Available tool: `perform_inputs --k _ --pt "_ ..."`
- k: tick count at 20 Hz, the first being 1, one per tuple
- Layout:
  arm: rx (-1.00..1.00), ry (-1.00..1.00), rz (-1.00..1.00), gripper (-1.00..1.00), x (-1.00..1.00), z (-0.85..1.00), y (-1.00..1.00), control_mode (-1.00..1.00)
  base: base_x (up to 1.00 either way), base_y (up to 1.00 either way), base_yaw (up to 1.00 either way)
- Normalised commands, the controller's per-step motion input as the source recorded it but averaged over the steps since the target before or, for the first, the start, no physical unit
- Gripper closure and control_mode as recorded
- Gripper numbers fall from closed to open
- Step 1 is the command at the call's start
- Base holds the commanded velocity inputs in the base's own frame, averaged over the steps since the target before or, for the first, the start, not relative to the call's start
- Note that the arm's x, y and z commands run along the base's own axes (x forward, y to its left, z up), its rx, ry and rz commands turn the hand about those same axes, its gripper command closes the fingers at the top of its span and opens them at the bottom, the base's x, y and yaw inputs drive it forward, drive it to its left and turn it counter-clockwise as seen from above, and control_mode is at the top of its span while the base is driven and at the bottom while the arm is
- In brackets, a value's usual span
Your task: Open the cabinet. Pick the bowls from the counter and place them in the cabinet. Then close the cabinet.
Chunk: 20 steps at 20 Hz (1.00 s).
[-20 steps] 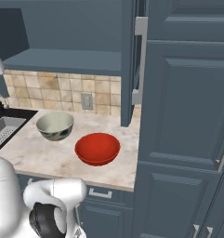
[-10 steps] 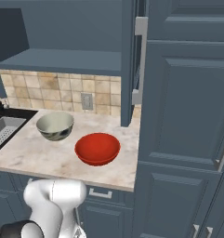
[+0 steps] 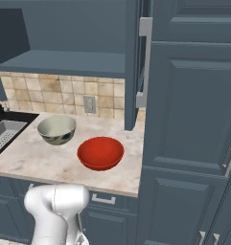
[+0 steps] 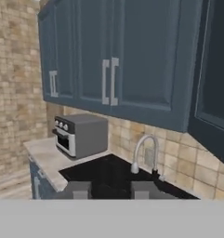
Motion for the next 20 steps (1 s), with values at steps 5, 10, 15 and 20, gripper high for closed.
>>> perform_inputs --k 5,10,15,20 --pt "0.32 0.13 0.32 -1.00 0.30 0.45 -0.81 -1.00 0.00 0.00 0.00" --pt "0.42 0.00 0.26 -1.00 0.13 0.03 -0.65 -1.00 0.00 0.00 0.00" --pt "0.15 0.20 0.17 -1.00 0.16 0.04 -0.07 -1.00 0.00 0.00 0.00" --pt "0.00 0.31 -0.03 -1.00 0.00 0.23 -0.02 -1.00 0.00 0.00 0.00"
